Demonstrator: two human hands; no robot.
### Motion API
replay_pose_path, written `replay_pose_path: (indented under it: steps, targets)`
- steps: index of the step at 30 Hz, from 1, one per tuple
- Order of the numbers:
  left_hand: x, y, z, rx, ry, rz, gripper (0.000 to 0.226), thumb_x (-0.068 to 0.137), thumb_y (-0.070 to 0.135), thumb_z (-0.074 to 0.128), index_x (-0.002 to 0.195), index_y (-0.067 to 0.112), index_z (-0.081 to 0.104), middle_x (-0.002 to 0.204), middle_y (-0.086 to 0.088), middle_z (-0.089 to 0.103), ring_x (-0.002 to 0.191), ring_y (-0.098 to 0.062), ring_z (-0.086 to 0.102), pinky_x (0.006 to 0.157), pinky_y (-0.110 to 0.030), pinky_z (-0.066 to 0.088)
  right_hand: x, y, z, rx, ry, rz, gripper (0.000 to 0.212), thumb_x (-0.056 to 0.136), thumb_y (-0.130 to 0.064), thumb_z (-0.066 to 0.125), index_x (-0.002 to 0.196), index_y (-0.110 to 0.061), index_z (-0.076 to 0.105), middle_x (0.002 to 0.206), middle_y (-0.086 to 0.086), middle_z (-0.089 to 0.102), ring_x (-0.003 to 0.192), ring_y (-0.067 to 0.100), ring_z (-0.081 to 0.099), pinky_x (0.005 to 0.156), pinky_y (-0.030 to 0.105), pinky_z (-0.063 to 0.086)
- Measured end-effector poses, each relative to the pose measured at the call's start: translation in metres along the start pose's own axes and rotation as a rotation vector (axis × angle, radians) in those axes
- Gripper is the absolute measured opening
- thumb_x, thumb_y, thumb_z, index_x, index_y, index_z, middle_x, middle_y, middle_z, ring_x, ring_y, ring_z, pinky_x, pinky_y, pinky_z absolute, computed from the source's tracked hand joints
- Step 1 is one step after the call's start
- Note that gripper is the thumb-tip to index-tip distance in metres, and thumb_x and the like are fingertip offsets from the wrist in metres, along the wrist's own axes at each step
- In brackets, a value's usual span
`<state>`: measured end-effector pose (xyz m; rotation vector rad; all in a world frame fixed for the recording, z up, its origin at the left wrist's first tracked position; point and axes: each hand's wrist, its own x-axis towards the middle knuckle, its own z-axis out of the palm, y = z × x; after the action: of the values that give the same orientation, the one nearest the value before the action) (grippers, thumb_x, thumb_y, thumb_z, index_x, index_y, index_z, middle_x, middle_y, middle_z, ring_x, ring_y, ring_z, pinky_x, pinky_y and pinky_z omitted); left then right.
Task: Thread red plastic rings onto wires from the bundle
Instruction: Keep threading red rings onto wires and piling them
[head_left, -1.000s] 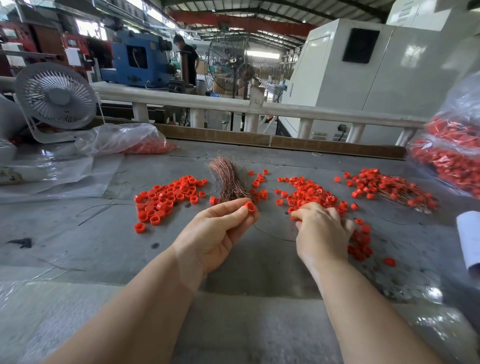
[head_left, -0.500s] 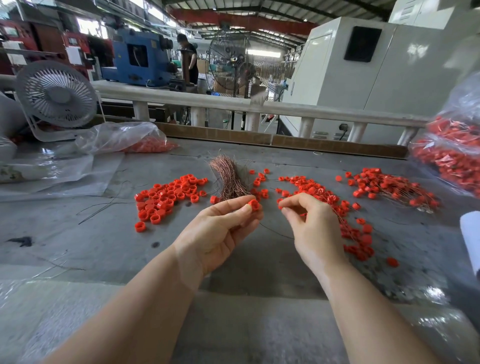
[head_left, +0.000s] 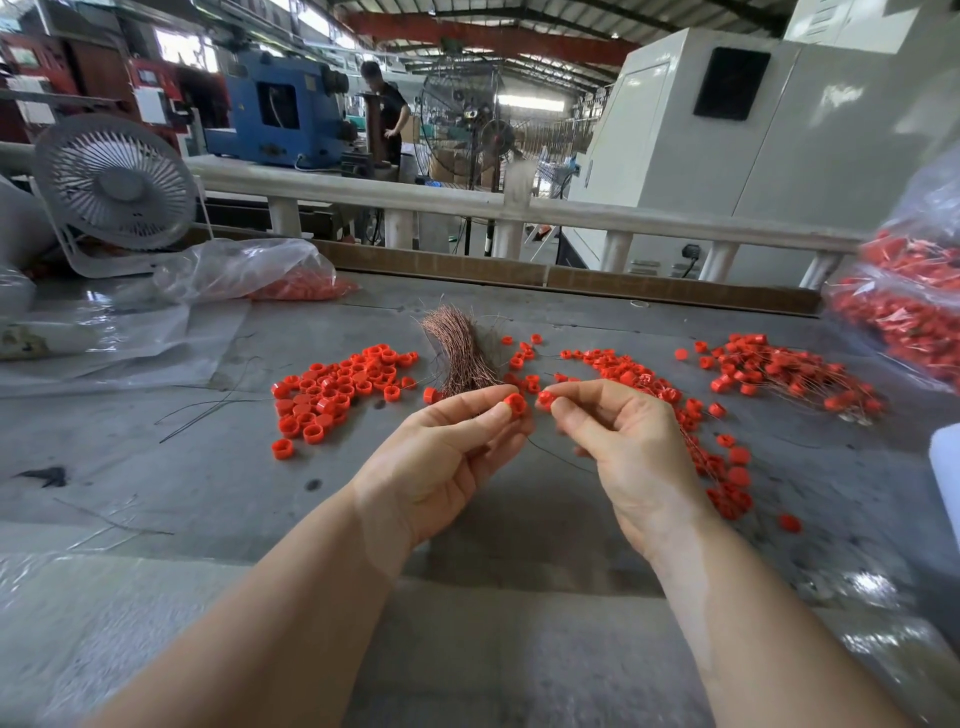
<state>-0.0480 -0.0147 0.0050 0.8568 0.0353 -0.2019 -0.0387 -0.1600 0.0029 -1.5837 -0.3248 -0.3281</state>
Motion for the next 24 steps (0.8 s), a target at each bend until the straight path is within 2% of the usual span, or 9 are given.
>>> replay_pose_path:
  steps: [3, 7, 12, 16, 20, 24]
  targets:
    - [0.0001, 0.0000, -0.0005, -0.004, -0.010, 0.002, 0.015, 0.065, -0.001, 0.061, 0.071, 0.003, 0.073, 0.075, -0.012, 0.071, 0.066, -0.015, 0.070, 0.064, -0.022, 0.058, -0.0007, 0.0001, 0.0004, -0.028, -0.008, -0.006, 0.020, 0.082, -0.003, 0.065, 0.077, -0.022, 0.069, 0.070, -0.012, 0.071, 0.066, -0.007, 0.060, 0.060, 0.006, 0.043]
    - [-0.0002, -0.0003, -0.0009, 0.021, -0.024, 0.005, 0.015, 0.066, 0.000, 0.061, 0.067, 0.006, 0.075, 0.073, -0.011, 0.071, 0.066, -0.014, 0.070, 0.063, -0.020, 0.057, -0.0017, 0.0014, 0.0002, -0.105, 0.000, -0.042, 0.019, 0.081, -0.008, 0.068, 0.073, -0.025, 0.070, 0.074, -0.010, 0.072, 0.071, 0.000, 0.063, 0.069, 0.010, 0.047]
    - [0.0004, -0.0017, -0.0007, 0.050, -0.007, 0.021, 0.016, 0.080, -0.005, 0.056, 0.077, 0.003, 0.070, 0.071, -0.010, 0.071, 0.063, -0.013, 0.069, 0.061, -0.020, 0.057, -0.0022, -0.0001, 0.0023, -0.220, 0.038, -0.119, 0.020, 0.078, -0.011, 0.072, 0.071, -0.029, 0.069, 0.075, -0.011, 0.071, 0.071, 0.003, 0.064, 0.070, 0.012, 0.048]
    - [0.0007, -0.0041, -0.0001, 0.080, -0.020, 0.034, 0.013, 0.078, -0.004, 0.057, 0.081, 0.003, 0.068, 0.072, -0.009, 0.071, 0.064, -0.012, 0.069, 0.065, -0.020, 0.057, -0.0049, -0.0027, 0.0046, -0.327, 0.042, -0.208, 0.023, 0.078, -0.011, 0.073, 0.072, -0.033, 0.068, 0.073, -0.017, 0.069, 0.070, 0.001, 0.062, 0.064, 0.010, 0.044]
    - [0.0011, -0.0051, -0.0004, 0.093, -0.033, 0.052, 0.014, 0.064, 0.002, 0.062, 0.076, 0.005, 0.070, 0.074, -0.010, 0.072, 0.067, -0.013, 0.069, 0.067, -0.020, 0.057, -0.0068, -0.0018, 0.0058, -0.415, 0.044, -0.286, 0.014, 0.078, -0.008, 0.072, 0.078, -0.022, 0.071, 0.075, -0.012, 0.068, 0.072, -0.003, 0.058, 0.065, 0.006, 0.040]
    - [0.0015, -0.0055, -0.0004, 0.091, -0.033, 0.073, 0.015, 0.068, 0.000, 0.061, 0.068, 0.008, 0.073, 0.074, -0.009, 0.072, 0.066, -0.012, 0.069, 0.062, -0.018, 0.056, -0.0082, -0.0007, 0.0064, -0.491, 0.018, -0.380, 0.013, 0.078, 0.000, 0.069, 0.082, -0.012, 0.072, 0.077, -0.009, 0.063, 0.072, -0.007, 0.053, 0.066, 0.004, 0.037]
